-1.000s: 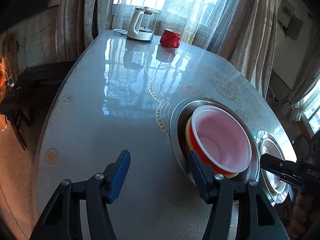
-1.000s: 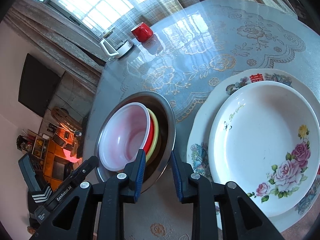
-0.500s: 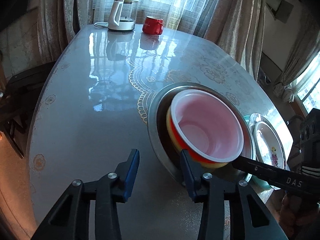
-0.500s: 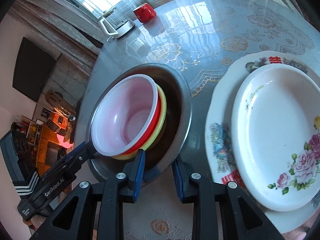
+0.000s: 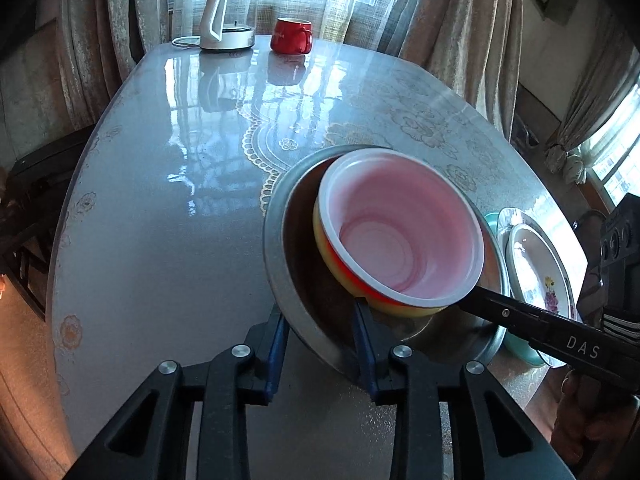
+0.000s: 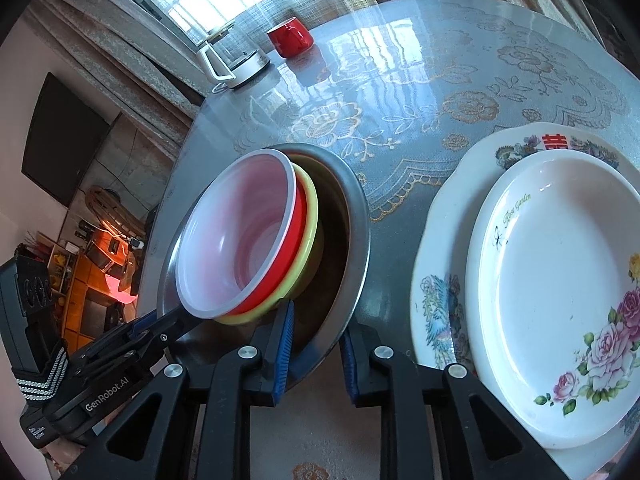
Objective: Organize plates and bowls
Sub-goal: 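Lift the nested bowls with both grippers and carry them over the plate stack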
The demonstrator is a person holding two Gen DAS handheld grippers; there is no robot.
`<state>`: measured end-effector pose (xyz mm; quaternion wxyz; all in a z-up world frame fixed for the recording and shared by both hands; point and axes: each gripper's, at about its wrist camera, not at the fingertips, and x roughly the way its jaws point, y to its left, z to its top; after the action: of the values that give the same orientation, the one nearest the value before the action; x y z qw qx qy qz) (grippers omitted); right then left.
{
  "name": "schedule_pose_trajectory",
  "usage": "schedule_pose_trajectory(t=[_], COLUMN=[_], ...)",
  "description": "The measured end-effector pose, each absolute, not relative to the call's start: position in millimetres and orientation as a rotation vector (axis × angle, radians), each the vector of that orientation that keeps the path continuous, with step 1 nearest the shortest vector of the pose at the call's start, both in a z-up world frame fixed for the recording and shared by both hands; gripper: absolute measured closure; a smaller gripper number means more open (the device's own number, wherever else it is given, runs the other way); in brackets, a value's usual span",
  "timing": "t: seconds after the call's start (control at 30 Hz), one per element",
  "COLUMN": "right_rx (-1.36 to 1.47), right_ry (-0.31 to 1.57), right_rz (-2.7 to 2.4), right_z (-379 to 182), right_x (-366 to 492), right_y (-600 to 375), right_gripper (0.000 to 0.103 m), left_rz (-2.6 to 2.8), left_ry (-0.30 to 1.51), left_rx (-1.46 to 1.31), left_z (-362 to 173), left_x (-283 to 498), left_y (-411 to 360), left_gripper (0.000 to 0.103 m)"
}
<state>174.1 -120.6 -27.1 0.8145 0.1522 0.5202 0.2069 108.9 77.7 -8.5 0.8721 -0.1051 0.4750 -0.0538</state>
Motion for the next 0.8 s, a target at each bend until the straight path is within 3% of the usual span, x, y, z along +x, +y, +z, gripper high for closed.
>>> schedule_pose_trajectory(t=[0.17,0.3,0.8], right_rx=[0.334,0.310,0.258], right_ry=[1.123,1.119,1.091], right_rz=[0.446,0.442,0.443], right_z=[-27.7,-28.0,-27.4], right_x=[175.7,176.3,176.7], right_y=[-123.9,-121.0,-114.7], right_gripper=[0.080,0.080,0.081], left_rz=[-0.076,-0.093,-0.110], left_ry=[0.967,0.965,0.927], left_rx=[-0.151,-0.164,-0.215], left_z=[-4.5,-7.1,-10.6], left_x=[104.3,106.4,102.5], left_y=[73.4,74.9,75.9], left_gripper=[0.064,0.070,0.073])
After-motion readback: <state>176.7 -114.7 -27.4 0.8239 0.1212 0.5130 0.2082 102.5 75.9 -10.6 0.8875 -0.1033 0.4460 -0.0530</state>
